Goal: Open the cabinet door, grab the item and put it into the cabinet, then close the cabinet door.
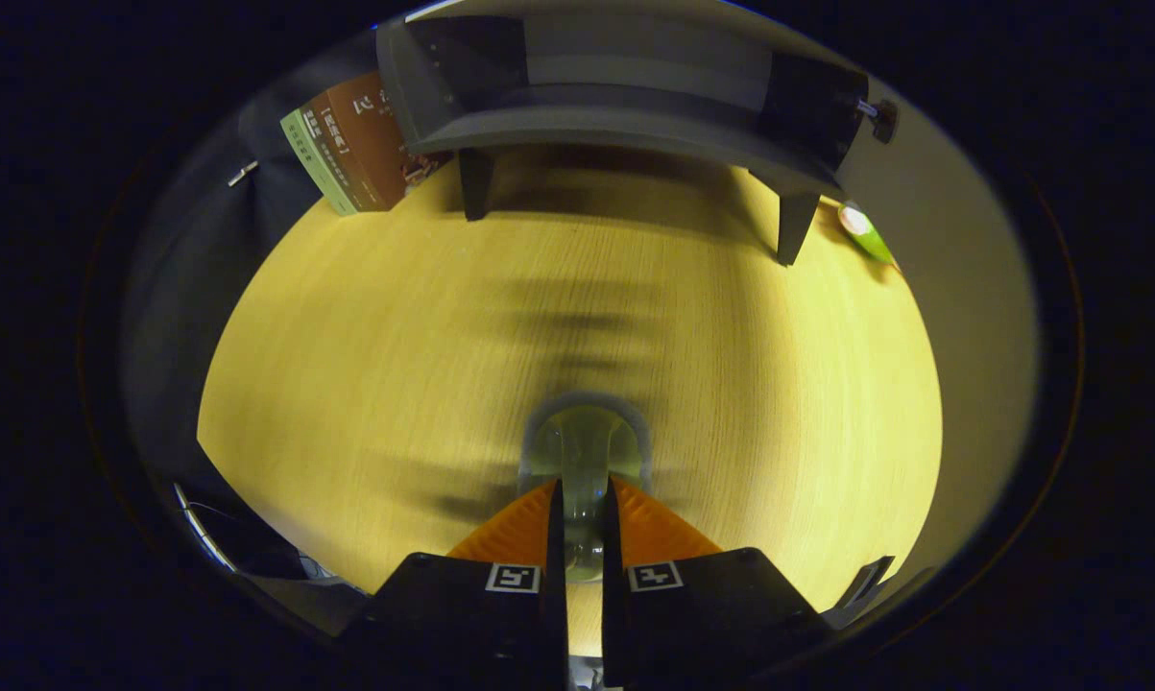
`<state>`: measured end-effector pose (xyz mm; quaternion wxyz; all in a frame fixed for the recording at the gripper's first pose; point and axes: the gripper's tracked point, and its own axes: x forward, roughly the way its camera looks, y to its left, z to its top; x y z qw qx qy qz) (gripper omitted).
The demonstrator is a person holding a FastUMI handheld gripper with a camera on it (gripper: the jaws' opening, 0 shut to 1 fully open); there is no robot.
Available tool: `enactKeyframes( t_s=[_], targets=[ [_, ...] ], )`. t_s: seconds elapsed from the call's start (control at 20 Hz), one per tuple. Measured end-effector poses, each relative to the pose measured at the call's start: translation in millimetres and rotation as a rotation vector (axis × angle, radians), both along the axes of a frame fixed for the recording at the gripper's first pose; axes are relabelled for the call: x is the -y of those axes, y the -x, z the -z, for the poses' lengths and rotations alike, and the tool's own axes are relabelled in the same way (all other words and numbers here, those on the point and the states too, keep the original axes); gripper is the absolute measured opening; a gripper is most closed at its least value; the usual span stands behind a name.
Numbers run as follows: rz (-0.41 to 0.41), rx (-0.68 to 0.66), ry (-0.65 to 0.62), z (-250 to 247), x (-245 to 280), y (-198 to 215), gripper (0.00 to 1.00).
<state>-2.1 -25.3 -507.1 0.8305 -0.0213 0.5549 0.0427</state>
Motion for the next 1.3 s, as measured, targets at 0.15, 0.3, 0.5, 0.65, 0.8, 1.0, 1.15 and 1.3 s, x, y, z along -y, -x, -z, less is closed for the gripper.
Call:
enactKeyframes(
  t_s=[0.15,0.3,0.5,0.65,0.8,1.0,1.15,1.3],
  targets=[
    [-0.012,0.087,-0.007,-54,1,-13,0.19],
    [-0.036,0.180,0.011,-108,3,-31,0.18],
    [-0.069,0.341,0.009,-185,-5,-74,0.19],
    [-0.086,0.462,0.019,-242,-6,-106,0.19],
    [-0.090,0.576,0.028,-291,-7,-151,0.18],
    [-0.068,0.676,0.025,-336,-8,-204,0.18],
    [-0.037,0.720,0.003,-360,-9,-247,0.18],
    [-0.006,0.740,-0.017,-362,-10,-291,0.18]
  ],
)
